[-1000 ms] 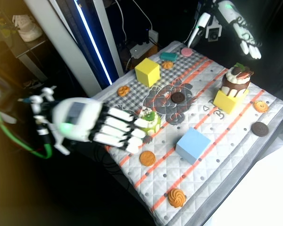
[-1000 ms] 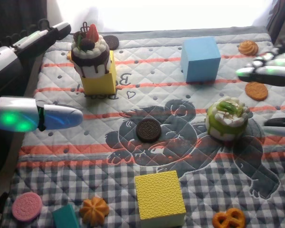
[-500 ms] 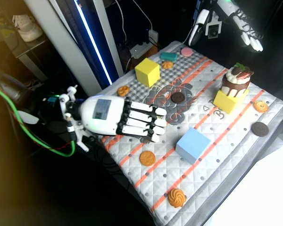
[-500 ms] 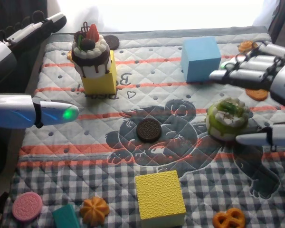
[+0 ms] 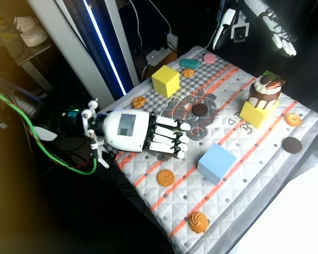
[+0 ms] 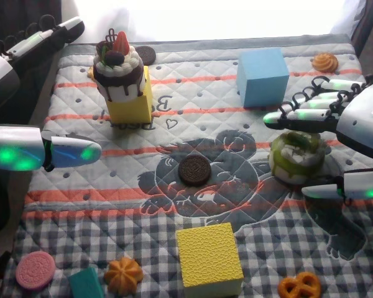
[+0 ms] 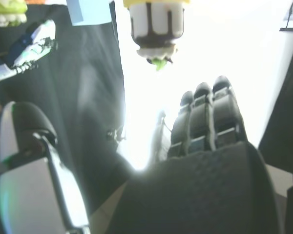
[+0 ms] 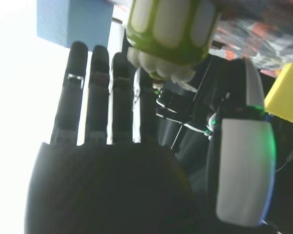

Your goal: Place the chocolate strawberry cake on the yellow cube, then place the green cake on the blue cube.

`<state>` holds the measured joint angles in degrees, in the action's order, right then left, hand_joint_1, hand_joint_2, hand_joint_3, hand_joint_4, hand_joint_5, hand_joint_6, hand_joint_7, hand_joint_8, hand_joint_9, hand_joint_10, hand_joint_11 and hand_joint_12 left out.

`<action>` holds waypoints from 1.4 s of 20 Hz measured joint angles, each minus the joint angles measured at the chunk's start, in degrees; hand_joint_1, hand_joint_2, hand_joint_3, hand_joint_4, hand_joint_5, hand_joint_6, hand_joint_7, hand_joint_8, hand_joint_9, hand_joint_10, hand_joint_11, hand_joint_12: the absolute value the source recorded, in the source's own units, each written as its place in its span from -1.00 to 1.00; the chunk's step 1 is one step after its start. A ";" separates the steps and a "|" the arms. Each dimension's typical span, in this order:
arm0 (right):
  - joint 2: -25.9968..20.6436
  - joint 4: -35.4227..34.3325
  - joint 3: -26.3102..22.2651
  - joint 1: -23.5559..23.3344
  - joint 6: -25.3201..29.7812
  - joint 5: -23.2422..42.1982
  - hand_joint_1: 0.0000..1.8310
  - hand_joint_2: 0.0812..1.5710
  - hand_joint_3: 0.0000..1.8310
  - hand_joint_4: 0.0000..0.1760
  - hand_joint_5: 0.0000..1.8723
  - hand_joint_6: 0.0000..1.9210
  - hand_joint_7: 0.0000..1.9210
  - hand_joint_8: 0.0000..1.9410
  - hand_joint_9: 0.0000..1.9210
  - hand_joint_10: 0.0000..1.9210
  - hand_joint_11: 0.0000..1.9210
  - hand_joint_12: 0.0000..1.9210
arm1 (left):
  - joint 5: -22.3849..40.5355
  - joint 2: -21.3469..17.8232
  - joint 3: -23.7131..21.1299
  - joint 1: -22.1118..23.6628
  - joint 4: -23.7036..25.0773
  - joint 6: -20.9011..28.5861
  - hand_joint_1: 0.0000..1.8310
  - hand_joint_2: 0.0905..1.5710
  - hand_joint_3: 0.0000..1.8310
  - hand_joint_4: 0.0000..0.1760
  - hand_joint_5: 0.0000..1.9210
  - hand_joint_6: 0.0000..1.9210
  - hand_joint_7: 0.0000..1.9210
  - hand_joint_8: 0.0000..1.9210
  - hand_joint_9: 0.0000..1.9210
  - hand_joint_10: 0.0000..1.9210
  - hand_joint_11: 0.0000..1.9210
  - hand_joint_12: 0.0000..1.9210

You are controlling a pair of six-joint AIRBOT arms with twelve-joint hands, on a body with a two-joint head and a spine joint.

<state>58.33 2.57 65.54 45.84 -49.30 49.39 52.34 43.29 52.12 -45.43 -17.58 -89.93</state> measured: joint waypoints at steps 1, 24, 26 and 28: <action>0.04 0.15 0.22 -0.02 0.31 -0.57 0.11 0.44 -1.00 -1.00 -0.29 -0.99 -0.24 -0.98 -0.17 -0.95 -0.53 -0.05 | 0.13 0.00 0.00 -0.22 0.09 0.02 -0.19 -0.11 -0.99 1.00 -1.00 -1.00 -1.00 -1.00 -1.00 -1.00 -1.00 -1.00; 8.09 0.68 14.47 -20.79 4.07 -7.39 0.49 0.39 -1.00 -1.00 -0.08 0.20 0.03 -0.01 0.01 0.12 -0.14 0.11 | 0.98 0.76 0.28 -2.12 -1.51 -0.02 -0.17 -0.10 -0.99 1.00 -1.00 -1.00 -1.00 -1.00 -1.00 -1.00 -1.00 -1.00; 9.77 0.57 16.33 -22.16 3.85 -9.88 0.49 0.40 -1.00 -1.00 -0.08 0.19 0.02 0.00 -0.03 0.18 -0.17 0.11 | 0.35 0.90 0.31 -2.34 -0.90 0.02 -0.17 -0.11 -1.00 1.00 -1.00 -1.00 -1.00 -1.00 -1.00 -1.00 -1.00 -1.00; 10.69 0.46 17.57 -22.82 3.76 -11.76 0.49 0.40 -1.00 -1.00 -0.08 0.14 0.02 0.00 -0.02 0.20 -0.17 0.14 | -0.11 1.18 0.48 -2.05 -0.61 0.00 -0.19 -0.13 -1.00 1.00 -1.00 -1.00 -1.00 -1.00 -1.00 -1.00 -1.00 -1.00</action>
<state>69.01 3.03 83.11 23.03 -45.54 37.63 52.23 44.47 52.60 -47.48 -18.20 -89.93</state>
